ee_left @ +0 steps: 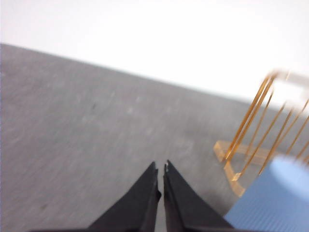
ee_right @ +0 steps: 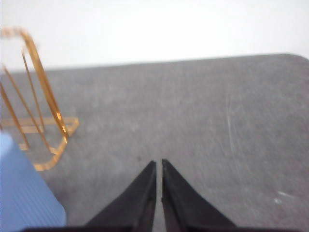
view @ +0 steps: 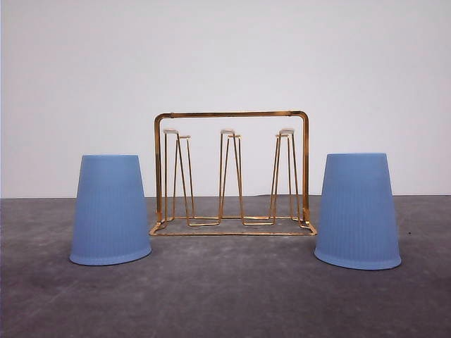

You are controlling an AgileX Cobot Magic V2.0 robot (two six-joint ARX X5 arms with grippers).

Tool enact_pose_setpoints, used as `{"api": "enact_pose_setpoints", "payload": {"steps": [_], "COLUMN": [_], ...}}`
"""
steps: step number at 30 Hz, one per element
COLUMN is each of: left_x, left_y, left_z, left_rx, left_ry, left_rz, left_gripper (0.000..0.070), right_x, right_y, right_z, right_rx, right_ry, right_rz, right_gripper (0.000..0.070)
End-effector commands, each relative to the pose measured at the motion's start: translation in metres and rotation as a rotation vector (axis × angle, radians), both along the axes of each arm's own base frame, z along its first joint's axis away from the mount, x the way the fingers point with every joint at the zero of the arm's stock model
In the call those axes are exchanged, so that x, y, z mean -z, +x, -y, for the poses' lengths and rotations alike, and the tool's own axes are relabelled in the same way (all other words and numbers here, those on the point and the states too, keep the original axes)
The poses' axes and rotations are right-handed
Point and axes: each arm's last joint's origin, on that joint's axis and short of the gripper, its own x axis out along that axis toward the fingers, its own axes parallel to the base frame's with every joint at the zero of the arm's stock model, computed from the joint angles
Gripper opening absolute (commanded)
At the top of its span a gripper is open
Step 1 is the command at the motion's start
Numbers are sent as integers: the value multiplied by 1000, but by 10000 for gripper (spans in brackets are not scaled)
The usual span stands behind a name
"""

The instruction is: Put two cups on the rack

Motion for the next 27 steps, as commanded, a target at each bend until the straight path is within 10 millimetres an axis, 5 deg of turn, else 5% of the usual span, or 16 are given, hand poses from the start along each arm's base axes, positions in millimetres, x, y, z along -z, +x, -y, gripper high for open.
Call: {"api": "enact_pose_setpoints", "payload": {"steps": [1, 6, 15, 27], "left_x": [-13, -58, -126, -123], "left_y": [-2, -18, -40, -1], "left_z": [0, 0, -2, 8], "left_rx": [7, 2, -48, 279], "left_ry": [-140, -143, -63, 25], "left_rz": [48, 68, -235, -636], "left_gripper": [0, 4, 3, 3], "right_x": [-11, -47, -108, -104], "right_y": [-2, -15, -40, 1], "right_z": [0, 0, 0, -9], "right_rx": [9, 12, 1, -296], "right_ry": [103, 178, 115, 61], "right_rz": [35, 41, -58, -389], "right_gripper": [0, 0, 0, 0]}}
